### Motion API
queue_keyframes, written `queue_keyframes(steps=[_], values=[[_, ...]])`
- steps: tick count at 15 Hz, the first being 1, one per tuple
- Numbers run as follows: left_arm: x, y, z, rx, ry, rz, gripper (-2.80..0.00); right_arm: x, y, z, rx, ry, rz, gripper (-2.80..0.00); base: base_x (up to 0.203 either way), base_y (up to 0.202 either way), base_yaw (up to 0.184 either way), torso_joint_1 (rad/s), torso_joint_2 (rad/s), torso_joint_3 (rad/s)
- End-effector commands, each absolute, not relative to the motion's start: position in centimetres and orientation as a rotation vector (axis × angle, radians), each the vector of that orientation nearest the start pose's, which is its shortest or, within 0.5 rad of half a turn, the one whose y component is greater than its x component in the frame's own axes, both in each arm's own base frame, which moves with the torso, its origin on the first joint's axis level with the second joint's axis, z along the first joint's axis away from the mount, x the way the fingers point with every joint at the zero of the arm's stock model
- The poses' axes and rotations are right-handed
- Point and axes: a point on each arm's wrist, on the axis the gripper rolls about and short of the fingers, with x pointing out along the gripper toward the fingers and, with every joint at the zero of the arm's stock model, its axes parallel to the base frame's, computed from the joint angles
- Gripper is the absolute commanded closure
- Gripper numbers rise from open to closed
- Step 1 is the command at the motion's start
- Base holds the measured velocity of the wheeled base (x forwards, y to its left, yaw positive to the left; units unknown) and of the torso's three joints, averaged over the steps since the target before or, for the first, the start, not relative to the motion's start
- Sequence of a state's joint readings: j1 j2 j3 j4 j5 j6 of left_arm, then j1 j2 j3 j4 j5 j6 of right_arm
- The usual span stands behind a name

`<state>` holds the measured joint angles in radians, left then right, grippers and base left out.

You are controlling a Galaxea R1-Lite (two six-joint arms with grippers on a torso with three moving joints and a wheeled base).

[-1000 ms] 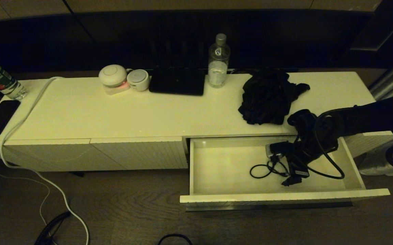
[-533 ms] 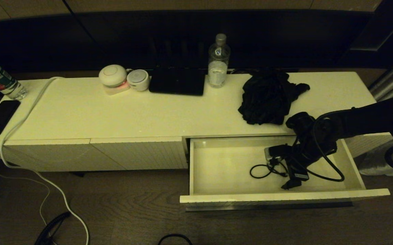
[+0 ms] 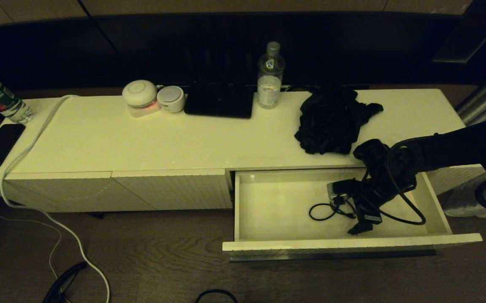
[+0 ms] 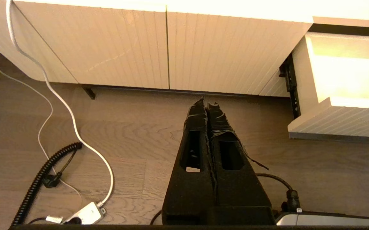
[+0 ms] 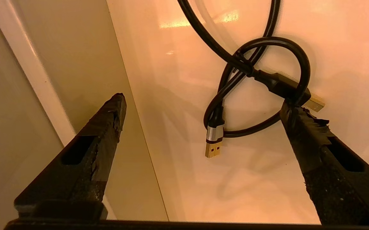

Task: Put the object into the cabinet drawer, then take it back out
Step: Take the data cable out of the drawer and put it on the table

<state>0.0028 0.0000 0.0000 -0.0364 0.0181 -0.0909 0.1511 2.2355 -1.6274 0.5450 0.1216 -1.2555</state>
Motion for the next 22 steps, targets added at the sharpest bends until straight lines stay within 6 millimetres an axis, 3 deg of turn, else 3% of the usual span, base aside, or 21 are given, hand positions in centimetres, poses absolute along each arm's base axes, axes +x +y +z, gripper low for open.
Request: queue_keyframes(steps=[1, 11, 22], values=[[-2.3, 0.0, 7.9, -0.092, -0.039, 0.02, 0.0, 40.9, 6.3, 10.3, -1.117, 0.849, 0.935, -2.8, 0.0, 0.0, 0.0, 0.0, 0.0, 0.0], [-2.3, 0.0, 7.9, -0.092, -0.039, 0.02, 0.0, 41.4, 5.6, 9.7, -1.106, 0.861, 0.92, -2.8, 0.0, 0.0, 0.0, 0.0, 0.0, 0.0], [-2.3, 0.0, 7.9, -0.092, -0.038, 0.02, 0.0, 40.9, 4.7, 10.5, -1.097, 0.864, 0.9, -2.8, 0.0, 0.0, 0.0, 0.0, 0.0, 0.0]])
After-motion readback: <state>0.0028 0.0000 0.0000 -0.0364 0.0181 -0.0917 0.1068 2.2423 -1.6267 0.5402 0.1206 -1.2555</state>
